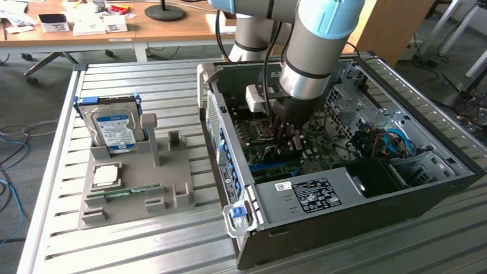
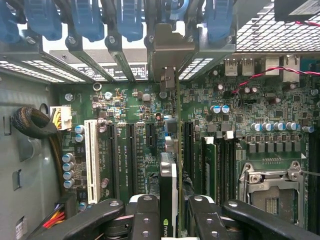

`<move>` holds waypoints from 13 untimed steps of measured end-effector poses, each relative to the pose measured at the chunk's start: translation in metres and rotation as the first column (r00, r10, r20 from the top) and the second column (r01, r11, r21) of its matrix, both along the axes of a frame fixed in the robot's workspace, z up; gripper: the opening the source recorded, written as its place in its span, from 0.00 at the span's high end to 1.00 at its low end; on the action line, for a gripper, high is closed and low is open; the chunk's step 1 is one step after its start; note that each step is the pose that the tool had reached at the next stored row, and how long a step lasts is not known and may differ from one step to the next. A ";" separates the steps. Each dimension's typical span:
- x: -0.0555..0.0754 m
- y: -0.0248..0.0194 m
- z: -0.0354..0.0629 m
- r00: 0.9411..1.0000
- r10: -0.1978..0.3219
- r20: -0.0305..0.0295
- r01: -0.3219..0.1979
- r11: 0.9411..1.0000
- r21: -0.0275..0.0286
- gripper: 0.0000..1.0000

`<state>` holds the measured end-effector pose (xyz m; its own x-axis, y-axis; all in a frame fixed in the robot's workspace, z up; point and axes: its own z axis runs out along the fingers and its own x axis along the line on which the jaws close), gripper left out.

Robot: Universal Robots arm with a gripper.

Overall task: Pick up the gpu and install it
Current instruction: 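Insert the gpu into the slot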

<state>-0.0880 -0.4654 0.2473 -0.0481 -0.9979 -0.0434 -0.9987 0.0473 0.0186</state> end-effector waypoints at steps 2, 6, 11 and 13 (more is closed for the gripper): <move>0.000 0.0000 -0.0003 1.000 0.000 0.000 0.000 1.000 0.000 0.73; 0.000 -0.0001 -0.0010 1.000 0.000 0.000 0.000 1.000 0.000 0.73; 0.000 -0.0001 -0.0008 1.000 0.003 0.000 -0.003 1.000 0.006 0.73; 0.000 -0.0001 0.0013 1.000 0.003 0.000 -0.003 1.000 0.009 0.73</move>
